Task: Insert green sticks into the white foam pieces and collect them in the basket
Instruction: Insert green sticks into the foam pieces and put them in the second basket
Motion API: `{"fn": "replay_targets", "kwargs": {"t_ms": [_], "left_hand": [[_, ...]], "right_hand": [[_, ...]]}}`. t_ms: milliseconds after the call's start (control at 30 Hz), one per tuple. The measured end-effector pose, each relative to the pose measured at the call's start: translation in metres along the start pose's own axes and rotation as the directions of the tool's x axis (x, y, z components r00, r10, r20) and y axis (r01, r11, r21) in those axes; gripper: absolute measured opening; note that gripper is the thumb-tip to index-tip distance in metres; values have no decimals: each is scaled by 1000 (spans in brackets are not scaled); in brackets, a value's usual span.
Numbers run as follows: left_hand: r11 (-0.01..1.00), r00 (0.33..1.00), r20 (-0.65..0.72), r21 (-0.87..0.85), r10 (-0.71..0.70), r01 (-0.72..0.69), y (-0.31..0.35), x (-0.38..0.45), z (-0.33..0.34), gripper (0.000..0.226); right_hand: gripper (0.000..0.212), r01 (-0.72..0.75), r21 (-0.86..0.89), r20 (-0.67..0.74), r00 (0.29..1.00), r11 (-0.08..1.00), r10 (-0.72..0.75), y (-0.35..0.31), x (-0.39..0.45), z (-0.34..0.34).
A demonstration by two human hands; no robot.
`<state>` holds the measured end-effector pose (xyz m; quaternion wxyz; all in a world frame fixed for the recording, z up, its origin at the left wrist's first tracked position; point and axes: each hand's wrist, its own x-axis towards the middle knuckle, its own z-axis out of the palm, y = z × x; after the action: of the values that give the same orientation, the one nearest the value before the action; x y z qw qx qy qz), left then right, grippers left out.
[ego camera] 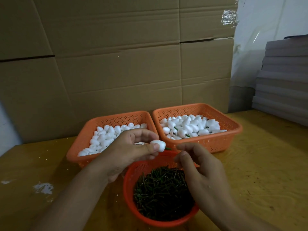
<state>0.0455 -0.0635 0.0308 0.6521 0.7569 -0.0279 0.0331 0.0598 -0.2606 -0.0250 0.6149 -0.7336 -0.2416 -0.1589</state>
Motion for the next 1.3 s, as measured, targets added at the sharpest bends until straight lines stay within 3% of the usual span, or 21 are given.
{"fn": "replay_targets", "kwargs": {"t_ms": [233,400,533,667,833,933,1000,1100,1167,1300], "left_hand": [[979,985,-164,201,52,-18,3,31,-4,20],[947,953,-267,315,146,-57,13,87,2,20],[955,940,-310,292,143,-49,13,135,16,20],[988,928,-369,151,61,-5,4,165,23,25],[954,886,-452,298,106,38,-5,154,-8,25],[800,906,-416,568,76,194,-9,129,-45,24],[581,933,-349,743,-88,332,-10,112,-67,29],[264,873,-298,871,-385,414,-12,89,-87,43],[204,844,-296,885,-447,419,-17,80,-96,50],[177,881,-257,920,-398,349,-28,74,-105,47]], "right_hand": [[23,111,-87,163,982,990,-96,-8,-9,2],[27,180,-119,168,973,976,-159,-10,-7,2],[30,187,-123,169,972,975,-166,-8,-6,2],[31,196,-107,170,970,975,-176,-8,-6,0],[31,201,-79,164,969,976,-186,-8,-4,-2],[30,203,-90,182,966,975,-184,-8,-6,0],[30,214,-105,178,965,971,-194,-9,-7,0],[31,204,-110,179,967,973,-183,-11,-6,0],[31,194,-104,182,968,976,-173,-12,-6,0],[30,160,-94,179,974,983,-141,-13,-6,-1]]}}
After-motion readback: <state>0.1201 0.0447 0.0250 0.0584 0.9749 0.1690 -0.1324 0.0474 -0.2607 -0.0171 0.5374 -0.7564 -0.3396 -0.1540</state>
